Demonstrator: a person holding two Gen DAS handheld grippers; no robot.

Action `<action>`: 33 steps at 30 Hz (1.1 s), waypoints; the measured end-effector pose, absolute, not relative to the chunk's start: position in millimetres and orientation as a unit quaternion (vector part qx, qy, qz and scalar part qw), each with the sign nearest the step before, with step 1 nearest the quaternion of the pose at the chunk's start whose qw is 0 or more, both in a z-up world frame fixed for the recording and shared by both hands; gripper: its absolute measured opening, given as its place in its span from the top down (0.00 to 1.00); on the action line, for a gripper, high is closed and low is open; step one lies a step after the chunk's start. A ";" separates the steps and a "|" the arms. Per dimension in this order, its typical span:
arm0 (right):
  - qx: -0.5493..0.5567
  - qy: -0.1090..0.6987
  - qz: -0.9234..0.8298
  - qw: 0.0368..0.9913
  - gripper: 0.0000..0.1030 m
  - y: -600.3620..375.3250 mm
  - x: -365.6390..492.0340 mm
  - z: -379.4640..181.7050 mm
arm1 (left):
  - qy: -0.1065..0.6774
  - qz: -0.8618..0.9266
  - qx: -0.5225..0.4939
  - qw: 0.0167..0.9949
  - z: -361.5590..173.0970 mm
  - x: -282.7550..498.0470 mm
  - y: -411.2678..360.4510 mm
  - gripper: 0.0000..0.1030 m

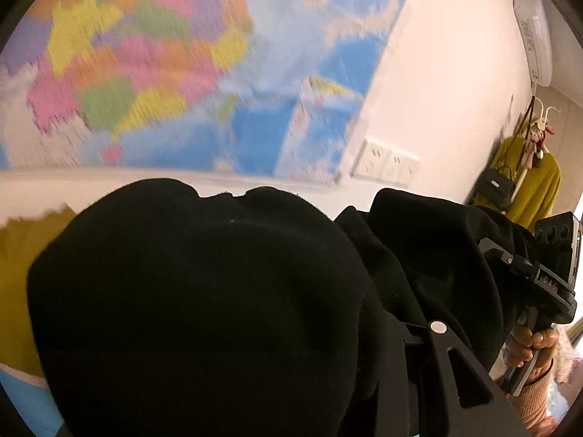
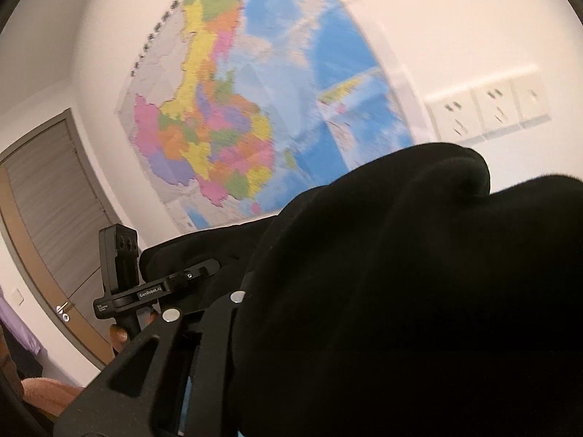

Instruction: Fold large clothes

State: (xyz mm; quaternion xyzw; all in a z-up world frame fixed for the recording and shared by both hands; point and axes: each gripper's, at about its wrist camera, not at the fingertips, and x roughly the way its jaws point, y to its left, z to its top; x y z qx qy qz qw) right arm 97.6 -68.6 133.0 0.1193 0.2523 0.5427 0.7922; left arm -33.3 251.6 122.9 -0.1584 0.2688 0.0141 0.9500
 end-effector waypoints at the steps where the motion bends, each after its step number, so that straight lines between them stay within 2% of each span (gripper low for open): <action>1: 0.117 0.244 0.551 0.789 0.83 -59.2 98.2 141.7 | 0.262 0.020 -0.154 0.953 130.1 -35.8 256.6 0.68; 7: 0.102 0.213 0.591 0.771 0.83 -0.2 100.8 176.9 | 0.226 0.084 -0.139 0.961 172.1 -51.9 301.1 0.67; 16: 0.085 0.211 0.644 0.730 0.83 106.8 101.6 189.6 | 0.201 0.200 -0.126 0.951 197.4 -81.5 380.5 0.67; 25: 0.064 0.227 0.677 0.697 0.83 201.9 87.0 176.7 | 0.199 0.285 -0.129 0.929 193.4 -103.7 458.5 0.67; 33: 0.062 0.248 0.689 0.679 0.83 235.5 83.2 159.3 | 0.205 0.312 -0.139 0.917 179.3 -118.7 491.8 0.67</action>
